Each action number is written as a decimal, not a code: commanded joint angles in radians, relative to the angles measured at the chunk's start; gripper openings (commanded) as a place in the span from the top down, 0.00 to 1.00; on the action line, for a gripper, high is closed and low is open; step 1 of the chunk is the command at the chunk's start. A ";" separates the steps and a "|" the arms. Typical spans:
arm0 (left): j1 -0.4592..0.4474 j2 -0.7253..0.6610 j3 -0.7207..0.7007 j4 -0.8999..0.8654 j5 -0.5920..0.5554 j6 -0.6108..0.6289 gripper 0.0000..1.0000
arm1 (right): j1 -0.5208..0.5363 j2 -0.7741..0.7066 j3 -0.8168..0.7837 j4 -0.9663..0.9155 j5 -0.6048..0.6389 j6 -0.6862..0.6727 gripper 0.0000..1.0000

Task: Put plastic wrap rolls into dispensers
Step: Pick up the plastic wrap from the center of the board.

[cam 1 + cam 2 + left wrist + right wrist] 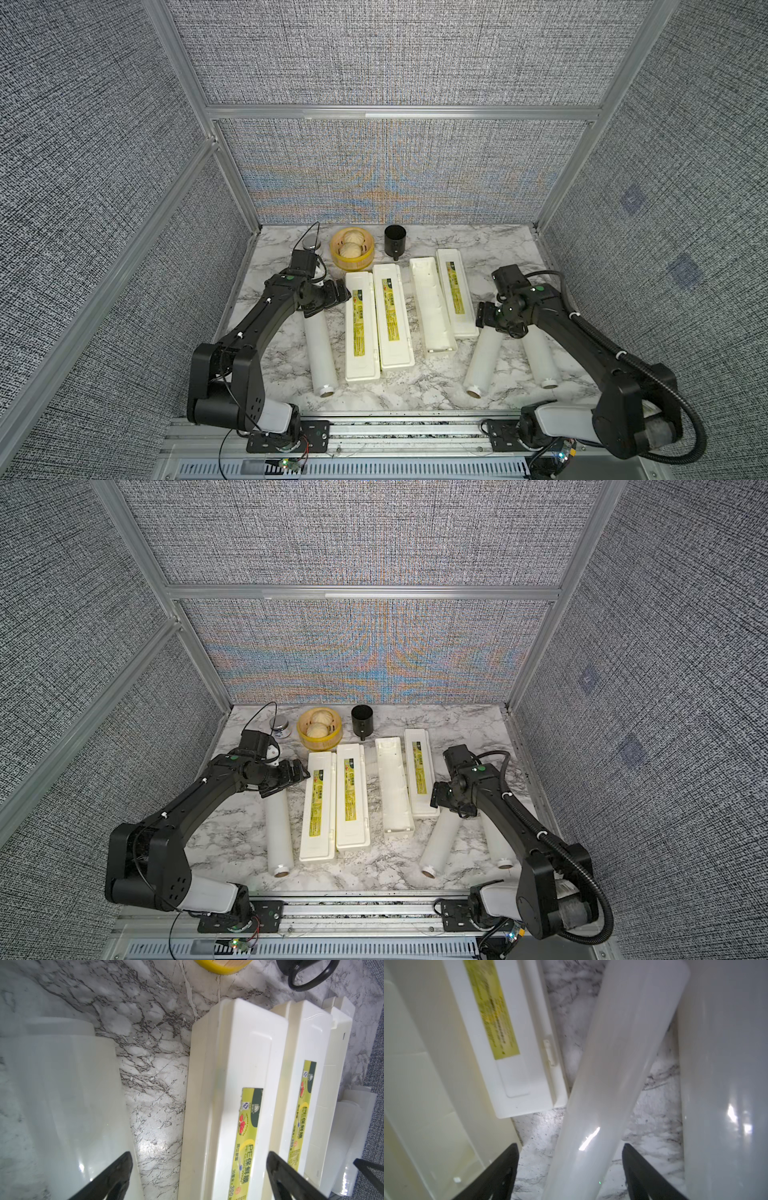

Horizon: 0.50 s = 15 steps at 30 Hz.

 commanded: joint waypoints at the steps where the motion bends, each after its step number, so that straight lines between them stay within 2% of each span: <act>1: 0.001 0.012 0.008 0.041 0.028 -0.004 0.00 | -0.014 -0.007 -0.061 0.023 0.009 0.055 0.20; 6: 0.001 0.022 0.018 0.045 0.034 -0.003 0.00 | -0.023 0.054 -0.131 0.120 -0.033 0.075 0.20; 10: 0.001 0.020 0.023 0.038 0.033 0.000 0.00 | -0.023 0.092 -0.151 0.139 -0.044 0.078 0.24; 15: 0.001 0.028 0.022 0.050 0.041 -0.004 0.00 | -0.040 0.129 -0.159 0.136 0.030 0.067 0.27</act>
